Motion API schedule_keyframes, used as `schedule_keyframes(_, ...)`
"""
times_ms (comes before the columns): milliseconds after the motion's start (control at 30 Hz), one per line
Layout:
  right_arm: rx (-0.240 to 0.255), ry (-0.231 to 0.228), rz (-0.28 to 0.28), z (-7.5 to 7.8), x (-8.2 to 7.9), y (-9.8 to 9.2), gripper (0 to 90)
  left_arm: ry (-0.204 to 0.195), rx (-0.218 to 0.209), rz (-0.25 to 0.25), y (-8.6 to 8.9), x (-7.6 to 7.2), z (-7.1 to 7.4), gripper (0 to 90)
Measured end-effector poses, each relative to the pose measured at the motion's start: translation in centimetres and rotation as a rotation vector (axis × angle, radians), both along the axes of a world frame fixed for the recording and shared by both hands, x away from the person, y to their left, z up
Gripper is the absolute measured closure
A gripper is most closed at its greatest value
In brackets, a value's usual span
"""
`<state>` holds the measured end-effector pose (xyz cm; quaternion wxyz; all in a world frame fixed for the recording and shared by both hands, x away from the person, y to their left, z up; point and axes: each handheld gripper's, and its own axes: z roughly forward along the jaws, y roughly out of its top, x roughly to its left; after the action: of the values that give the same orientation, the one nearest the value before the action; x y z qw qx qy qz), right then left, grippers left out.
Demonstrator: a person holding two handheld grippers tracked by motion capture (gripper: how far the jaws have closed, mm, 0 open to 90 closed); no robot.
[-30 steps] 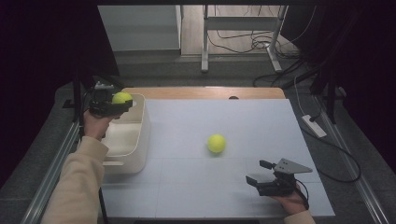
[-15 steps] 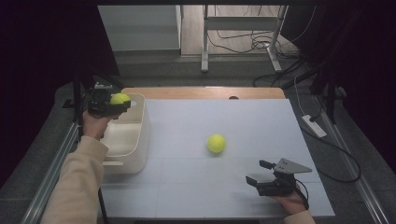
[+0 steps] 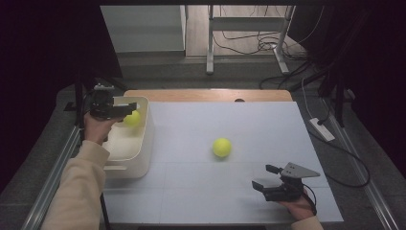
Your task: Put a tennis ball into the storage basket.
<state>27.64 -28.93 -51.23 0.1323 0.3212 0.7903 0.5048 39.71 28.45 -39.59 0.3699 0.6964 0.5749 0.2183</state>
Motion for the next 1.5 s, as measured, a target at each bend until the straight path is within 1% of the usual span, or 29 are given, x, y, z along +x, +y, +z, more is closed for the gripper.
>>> schedule_keyframes(267,-0.002,0.002,0.002,0.0,0.0,0.0,11.8,-0.024,-0.037,-0.037,-0.2,-0.6,0.3,6.7)
schedule_keyframes(400,-0.003,0.001,0.003,0.0,0.0,0.0,11.8,-0.033,-0.035,-0.049,-0.3,-0.9,0.3,5.8)
schedule_keyframes(467,-0.004,0.001,0.003,0.0,0.0,0.0,11.8,-0.041,-0.044,-0.055,-0.4,-1.1,0.1,5.6)
schedule_keyframes(533,-0.002,0.001,0.004,0.0,0.0,0.0,11.9,-0.045,-0.043,-0.058,-0.3,-1.2,0.1,5.1)
schedule_keyframes(633,-0.003,0.000,0.000,0.0,0.0,0.0,11.9,-0.066,-0.051,-0.067,-0.4,-1.6,-0.1,4.3)
schedule_keyframes(700,-0.001,-0.001,0.000,0.0,0.0,0.0,11.8,-0.068,-0.053,-0.071,-0.4,-1.6,-0.1,3.4)
schedule_keyframes(767,0.000,-0.001,-0.001,0.0,0.0,0.0,11.8,-0.083,-0.059,-0.092,-0.7,-2.0,0.0,3.0)
schedule_keyframes(800,0.000,0.000,-0.001,0.0,0.0,0.0,11.9,-0.083,-0.059,-0.092,-0.7,-2.0,0.0,2.9)
schedule_keyframes(867,-0.001,0.000,0.001,0.0,0.0,0.1,11.9,-0.094,-0.062,-0.114,-1.0,-2.4,0.0,2.8)
schedule_keyframes(900,-0.001,0.000,0.001,0.0,0.0,0.1,11.9,-0.094,-0.062,-0.114,-1.0,-2.4,0.0,2.9)
schedule_keyframes(1000,0.003,0.001,0.001,0.0,0.0,0.2,11.9,-0.111,-0.072,-0.129,-1.5,-2.7,0.1,2.9)
schedule_keyframes(1067,0.004,0.001,0.000,0.0,0.1,0.1,11.8,-0.115,-0.077,-0.142,-1.9,-2.9,0.1,2.9)
schedule_keyframes(1200,0.003,0.001,0.000,0.0,0.2,0.1,11.8,-0.122,-0.072,-0.169,-2.6,-3.1,0.1,2.9)
schedule_keyframes(1300,0.000,0.004,0.002,-0.1,0.1,0.2,11.9,-0.146,-0.076,-0.198,-3.1,-3.4,0.3,3.2)
schedule_keyframes(1367,-0.003,0.002,0.003,-0.1,0.1,0.3,11.9,-0.155,-0.073,-0.214,-3.5,-3.5,0.4,3.4)
schedule_keyframes(1433,-0.005,0.002,0.001,-0.1,0.1,0.3,11.8,-0.170,-0.073,-0.240,-3.9,-3.7,0.5,3.6)
schedule_keyframes(1500,-0.005,0.001,-0.003,-0.1,0.1,0.3,11.9,-0.177,-0.081,-0.248,-4.1,-3.9,0.6,3.6)
